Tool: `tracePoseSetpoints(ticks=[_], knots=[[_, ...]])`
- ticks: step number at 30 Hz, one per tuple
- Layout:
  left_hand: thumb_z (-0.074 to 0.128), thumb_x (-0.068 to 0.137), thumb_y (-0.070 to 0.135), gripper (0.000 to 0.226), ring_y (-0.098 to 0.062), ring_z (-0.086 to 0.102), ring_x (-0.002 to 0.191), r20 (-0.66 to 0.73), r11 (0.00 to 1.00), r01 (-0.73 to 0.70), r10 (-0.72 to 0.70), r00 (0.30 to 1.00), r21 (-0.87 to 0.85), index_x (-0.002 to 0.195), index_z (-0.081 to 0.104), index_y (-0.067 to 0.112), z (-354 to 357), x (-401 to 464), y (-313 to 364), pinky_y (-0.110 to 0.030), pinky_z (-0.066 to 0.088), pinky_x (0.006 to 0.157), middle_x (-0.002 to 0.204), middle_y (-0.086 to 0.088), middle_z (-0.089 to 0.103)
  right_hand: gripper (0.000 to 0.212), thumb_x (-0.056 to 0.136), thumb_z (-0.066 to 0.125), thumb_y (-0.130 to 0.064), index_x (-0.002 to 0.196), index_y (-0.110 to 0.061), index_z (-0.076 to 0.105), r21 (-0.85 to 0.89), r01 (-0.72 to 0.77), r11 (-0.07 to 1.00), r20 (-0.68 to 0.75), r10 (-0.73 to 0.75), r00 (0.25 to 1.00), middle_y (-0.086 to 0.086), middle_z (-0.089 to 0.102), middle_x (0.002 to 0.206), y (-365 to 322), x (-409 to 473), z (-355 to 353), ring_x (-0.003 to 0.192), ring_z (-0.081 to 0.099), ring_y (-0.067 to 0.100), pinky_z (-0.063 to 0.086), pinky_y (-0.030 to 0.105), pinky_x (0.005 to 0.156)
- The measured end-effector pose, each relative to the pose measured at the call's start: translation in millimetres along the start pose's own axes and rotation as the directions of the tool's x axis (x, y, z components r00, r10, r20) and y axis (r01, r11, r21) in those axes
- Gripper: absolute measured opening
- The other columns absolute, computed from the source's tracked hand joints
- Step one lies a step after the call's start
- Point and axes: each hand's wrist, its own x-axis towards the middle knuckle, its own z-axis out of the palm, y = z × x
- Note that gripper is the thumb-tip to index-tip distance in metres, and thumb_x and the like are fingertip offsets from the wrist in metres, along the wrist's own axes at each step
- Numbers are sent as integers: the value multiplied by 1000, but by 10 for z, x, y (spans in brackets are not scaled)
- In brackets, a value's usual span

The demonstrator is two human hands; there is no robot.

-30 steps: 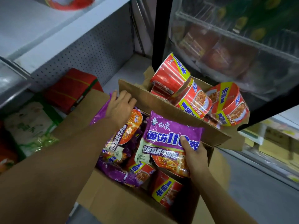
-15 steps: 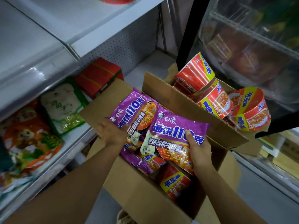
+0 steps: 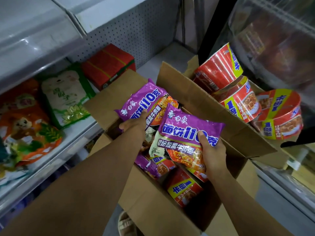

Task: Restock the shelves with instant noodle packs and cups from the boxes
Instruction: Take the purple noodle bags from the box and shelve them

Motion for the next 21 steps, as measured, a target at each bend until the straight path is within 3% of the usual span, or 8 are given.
tracePoseSetpoints(ticks=[2,5,11,19,21], knots=[[62,80,61,88,-28,52,118,27,1000,-14,14,1000,-23,137,32,0,15,21,-1,-34,46,86,129,-14,49,35,86,63,-43,111,-23,48,-6,4,1000,9,-4,1000,-4,65,87,-26,40,-35,72,66,12,46,25,55],[72,77,52,76,-28,58,115,6,988,-129,130,992,-89,132,46,6,-9,50,-15,-36,51,88,128,-10,57,40,85,65,-43,115,-21,50,-14,9,1000,27,-9,1000,0,68,95,-71,91,-74,76,69,14,52,27,60],[69,84,40,64,-32,57,116,-111,945,-317,308,945,-76,131,46,3,-77,-241,131,-39,48,91,128,-12,57,45,85,65,-42,120,-20,50,-22,31,999,80,-29,996,2,69,98,-219,86,-140,75,70,14,51,24,56],[65,90,18,49,-31,59,108,-107,778,-627,626,772,23,128,41,-1,-474,-786,199,-25,40,79,121,-15,60,28,86,67,-34,110,-24,54,7,124,992,157,-124,980,2,72,92,-569,-132,-241,70,70,14,53,27,58],[63,91,19,48,-32,60,108,-81,748,-661,664,743,68,127,39,-1,-633,-914,208,-29,43,83,121,-16,61,26,87,67,-31,108,-24,55,2,168,986,162,-166,973,1,71,89,-667,-214,-260,68,69,13,52,26,58]])
